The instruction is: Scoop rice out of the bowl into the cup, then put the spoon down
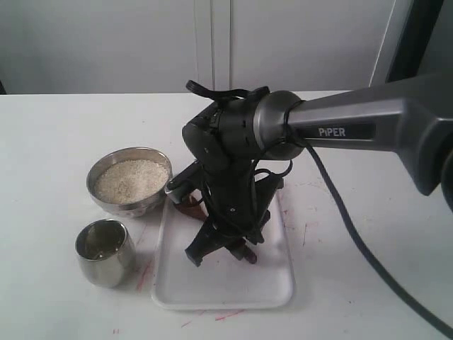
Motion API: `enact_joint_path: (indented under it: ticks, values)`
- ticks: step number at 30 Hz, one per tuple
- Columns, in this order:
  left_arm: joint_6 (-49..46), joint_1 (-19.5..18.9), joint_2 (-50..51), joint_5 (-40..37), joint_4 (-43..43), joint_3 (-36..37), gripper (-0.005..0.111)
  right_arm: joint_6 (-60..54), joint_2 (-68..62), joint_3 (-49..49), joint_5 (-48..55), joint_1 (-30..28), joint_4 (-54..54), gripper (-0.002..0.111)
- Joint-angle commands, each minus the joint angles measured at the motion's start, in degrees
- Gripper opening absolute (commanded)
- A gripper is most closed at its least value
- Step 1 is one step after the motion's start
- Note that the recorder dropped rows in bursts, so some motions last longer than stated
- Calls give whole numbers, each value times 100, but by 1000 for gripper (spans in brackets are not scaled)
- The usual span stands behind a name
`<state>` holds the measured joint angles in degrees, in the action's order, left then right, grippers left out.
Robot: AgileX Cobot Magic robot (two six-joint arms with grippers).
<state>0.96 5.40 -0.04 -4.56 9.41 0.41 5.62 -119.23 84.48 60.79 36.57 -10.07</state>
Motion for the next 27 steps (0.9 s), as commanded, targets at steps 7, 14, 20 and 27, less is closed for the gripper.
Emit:
enact_joint_path:
  ticks: [7,14,20,27]
  values:
    - [10,-9,4,19,37,-41,14,269,663,3,-717,-61,-157,0]
    - [10,-9,4,19,37,-41,14,515,2109,-470,-1808,-61,-158,0]
    - [10,-9,4,19,37,-41,14,565,3605,-1610,-2815,-61,-182,0]
    - [10,-9,4,19,37,-41,14,769,5759,-3678,-4391,-61,-170,0]
